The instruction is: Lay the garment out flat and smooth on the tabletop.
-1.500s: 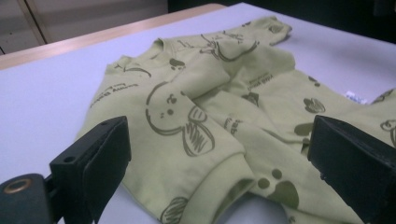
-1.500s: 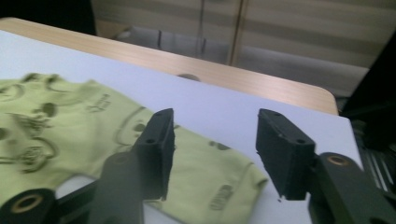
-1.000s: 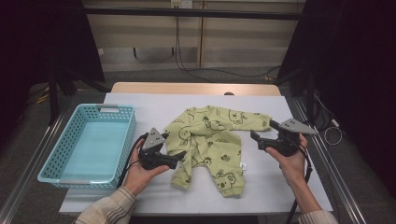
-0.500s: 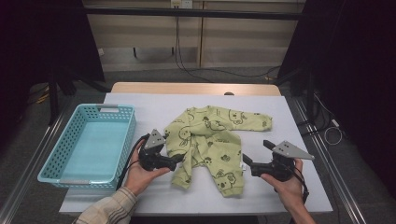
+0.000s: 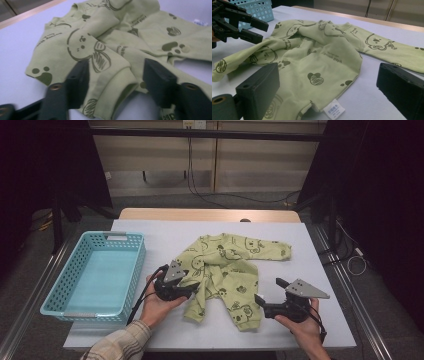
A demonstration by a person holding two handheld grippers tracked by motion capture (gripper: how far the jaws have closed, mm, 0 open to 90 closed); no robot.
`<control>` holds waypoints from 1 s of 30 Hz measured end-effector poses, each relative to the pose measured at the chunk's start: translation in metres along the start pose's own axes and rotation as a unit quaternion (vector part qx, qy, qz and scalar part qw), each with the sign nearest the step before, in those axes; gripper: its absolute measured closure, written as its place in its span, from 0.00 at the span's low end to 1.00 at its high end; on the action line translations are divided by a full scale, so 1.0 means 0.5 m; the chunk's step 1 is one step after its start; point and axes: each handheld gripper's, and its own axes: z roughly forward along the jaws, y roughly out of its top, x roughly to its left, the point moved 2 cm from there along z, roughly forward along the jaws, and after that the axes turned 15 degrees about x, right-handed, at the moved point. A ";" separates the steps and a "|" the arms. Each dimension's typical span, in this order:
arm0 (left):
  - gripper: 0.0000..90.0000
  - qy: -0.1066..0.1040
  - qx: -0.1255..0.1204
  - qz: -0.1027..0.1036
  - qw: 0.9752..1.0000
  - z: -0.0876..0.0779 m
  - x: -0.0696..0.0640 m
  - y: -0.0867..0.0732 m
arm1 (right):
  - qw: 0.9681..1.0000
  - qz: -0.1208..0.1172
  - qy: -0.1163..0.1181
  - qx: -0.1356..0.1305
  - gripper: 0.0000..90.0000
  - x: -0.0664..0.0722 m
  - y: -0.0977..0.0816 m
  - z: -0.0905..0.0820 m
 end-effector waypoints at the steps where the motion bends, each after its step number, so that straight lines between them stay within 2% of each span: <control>1: 0.51 -0.003 0.000 0.006 1.000 0.000 -0.004 0.001 | 1.000 0.000 0.000 0.000 0.05 0.000 0.000 0.000; 2: 0.54 -0.006 0.001 0.010 1.000 0.000 -0.009 0.002 | 1.000 -0.001 0.001 -0.001 0.05 0.000 0.000 0.000; 3: 0.53 0.000 0.007 0.023 1.000 -0.001 -0.010 0.003 | 1.000 -0.004 0.000 0.000 0.05 0.000 0.000 0.000; 5: 0.60 -0.009 0.003 0.026 1.000 0.004 -0.023 0.003 | 1.000 -0.004 -0.002 0.000 0.04 0.000 0.000 -0.001; 6: 0.61 -0.002 0.004 0.032 0.999 0.007 -0.025 0.004 | 1.000 -0.005 -0.002 0.000 0.05 0.000 0.000 -0.001; 7: 0.65 -0.001 0.021 0.041 0.999 0.010 -0.025 0.003 | 1.000 -0.002 0.000 0.000 0.05 0.001 0.000 0.000; 9: 0.72 0.007 0.025 0.033 0.999 0.019 -0.028 0.002 | 1.000 -0.005 -0.002 0.002 0.05 0.000 0.000 0.001; 12: 0.76 0.009 0.050 0.048 0.998 0.029 -0.023 -0.003 | 1.000 -0.004 0.000 0.001 0.05 0.001 0.001 0.002; 13: 0.77 0.006 0.046 0.040 0.998 0.034 -0.027 -0.004 | 1.000 -0.007 -0.002 0.002 0.05 0.000 0.000 0.003; 15: 0.77 0.015 0.059 0.052 0.997 0.041 -0.029 -0.006 | 1.000 -0.007 -0.001 0.003 0.05 0.000 0.000 0.003; 16: 0.75 0.011 0.070 0.058 0.996 0.042 -0.029 -0.006 | 1.000 -0.004 -0.002 0.001 0.05 0.001 0.000 0.003; 17: 0.71 0.020 0.062 0.048 0.997 0.048 -0.031 -0.006 | 1.000 -0.003 -0.001 0.000 0.05 0.001 0.001 0.002; 19: 0.66 0.010 0.072 0.045 0.996 0.046 -0.024 -0.005 | 1.000 -0.004 -0.001 0.001 0.05 0.001 0.000 0.002; 20: 0.65 0.012 0.067 0.037 0.997 0.048 -0.024 -0.005 | 1.000 -0.006 -0.002 0.002 0.05 0.001 0.000 0.002; 21: 0.65 0.009 0.073 0.040 0.996 0.048 -0.022 -0.004 | 1.000 -0.007 -0.003 0.003 0.05 0.000 0.000 0.002; 22: 0.65 0.012 0.063 0.037 0.997 0.051 -0.024 -0.004 | 1.000 -0.006 -0.003 0.002 0.05 0.000 0.000 0.003; 23: 0.67 0.006 0.078 0.051 0.996 0.048 -0.022 -0.003 | 1.000 -0.006 -0.003 0.002 0.05 0.000 0.000 0.003; 24: 0.73 -0.002 0.070 0.049 0.996 0.050 -0.026 -0.002 | 1.000 -0.006 -0.003 0.002 0.05 0.000 0.000 0.003; 26: 0.84 0.002 0.066 0.053 0.996 0.052 -0.034 -0.001 | 1.000 -0.005 -0.004 0.004 0.05 0.000 0.000 0.003; 27: 0.87 0.009 0.072 0.063 0.995 0.050 -0.034 0.000 | 1.000 -0.005 -0.004 0.004 0.05 0.001 0.000 0.003; 29: 0.92 0.004 0.073 0.058 0.996 0.050 -0.031 -0.001 | 1.000 -0.008 -0.005 0.003 0.05 0.001 0.001 0.003; 30: 0.96 0.009 0.074 0.057 0.996 0.049 -0.029 -0.001 | 1.000 -0.008 -0.003 0.004 0.05 0.001 0.000 0.004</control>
